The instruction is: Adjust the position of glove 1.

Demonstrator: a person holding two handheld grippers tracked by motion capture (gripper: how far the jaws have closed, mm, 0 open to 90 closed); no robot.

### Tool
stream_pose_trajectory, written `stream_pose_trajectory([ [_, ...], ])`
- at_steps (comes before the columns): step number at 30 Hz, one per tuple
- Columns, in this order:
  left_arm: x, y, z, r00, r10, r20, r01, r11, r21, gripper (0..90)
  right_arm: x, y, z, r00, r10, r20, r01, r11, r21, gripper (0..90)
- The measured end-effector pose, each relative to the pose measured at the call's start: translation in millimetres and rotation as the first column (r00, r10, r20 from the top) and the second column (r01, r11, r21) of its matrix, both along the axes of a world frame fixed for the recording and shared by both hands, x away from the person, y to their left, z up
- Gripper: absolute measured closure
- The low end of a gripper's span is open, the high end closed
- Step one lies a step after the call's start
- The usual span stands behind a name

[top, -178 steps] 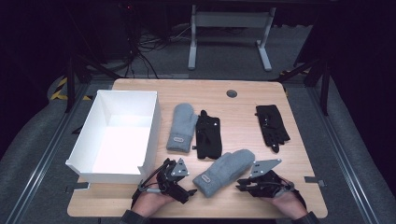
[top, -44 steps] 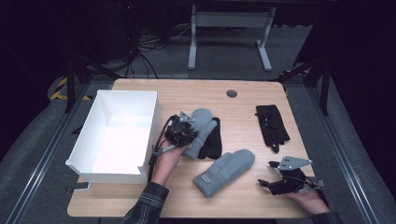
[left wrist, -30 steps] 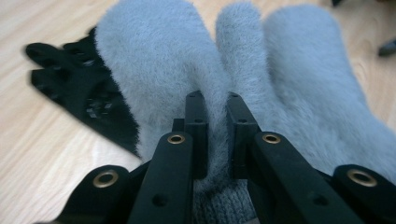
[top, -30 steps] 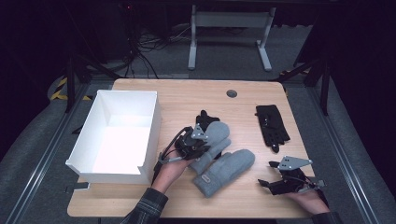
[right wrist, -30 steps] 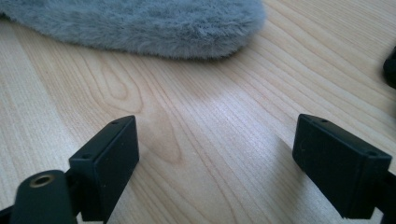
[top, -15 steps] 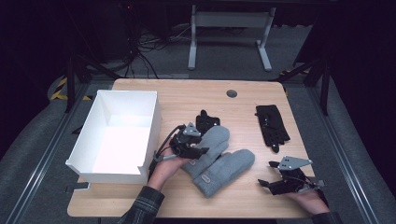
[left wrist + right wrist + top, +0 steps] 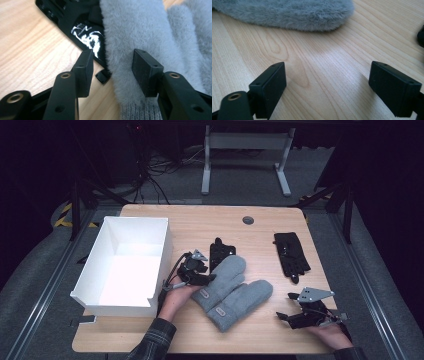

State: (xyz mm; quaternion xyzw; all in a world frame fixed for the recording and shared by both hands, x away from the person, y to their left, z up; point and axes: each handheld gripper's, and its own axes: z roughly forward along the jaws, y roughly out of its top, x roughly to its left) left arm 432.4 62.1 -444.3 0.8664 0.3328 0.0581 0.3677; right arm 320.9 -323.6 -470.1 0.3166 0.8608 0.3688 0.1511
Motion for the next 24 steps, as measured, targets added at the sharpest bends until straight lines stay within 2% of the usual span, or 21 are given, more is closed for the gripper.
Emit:
stream_pose_trajectory([
  [6, 1.8, -2.0, -8.0, 0.9993, -0.027, -0.025, 0.027, 0.9994, 0.02, 62.6, 0.0, 0.0, 0.0, 1.0, 0.0, 0.0, 0.0, 1.0, 0.0, 14.8],
  [9, 3.7, -1.3, -11.6, 0.9984, -0.039, -0.041, 0.039, 0.9992, 0.005, 75.0, 0.0, 0.0, 0.0, 1.0, 0.0, 0.0, 0.0, 1.0, 0.0, 14.8],
  [12, 3.7, -1.7, -12.0, 0.9975, -0.047, -0.054, 0.047, 0.9988, 0.008, 86.3, 0.0, 0.0, 0.0, 1.0, 0.0, 0.0, 0.0, 1.0, 0.0, 14.8],
  [17, 3.6, 1.9, -5.4, 0.9971, -0.04, -0.065, 0.038, 0.9989, -0.027, 88.3, 0.1, 0.0, 0.0, 1.0, 0.0, 0.002, 0.0, 1.0, -0.001, 14.8],
  [22, -2.5, 3.2, 12.7, 0.998, -0.051, -0.038, 0.047, 0.9955, -0.082, 88.6, 0.0, 0.0, 0.0, 1.0, 0.0, 0.0, 0.0, 1.0, 0.0, 14.8],
  [24, -5.9, 2.3, 20.2, 0.9979, -0.061, -0.019, 0.059, 0.9945, -0.087, 88.6, 0.1, 0.0, 0.0, 1.0, 0.0, 0.001, 0.0, 1.0, 0.0, 14.8],
])
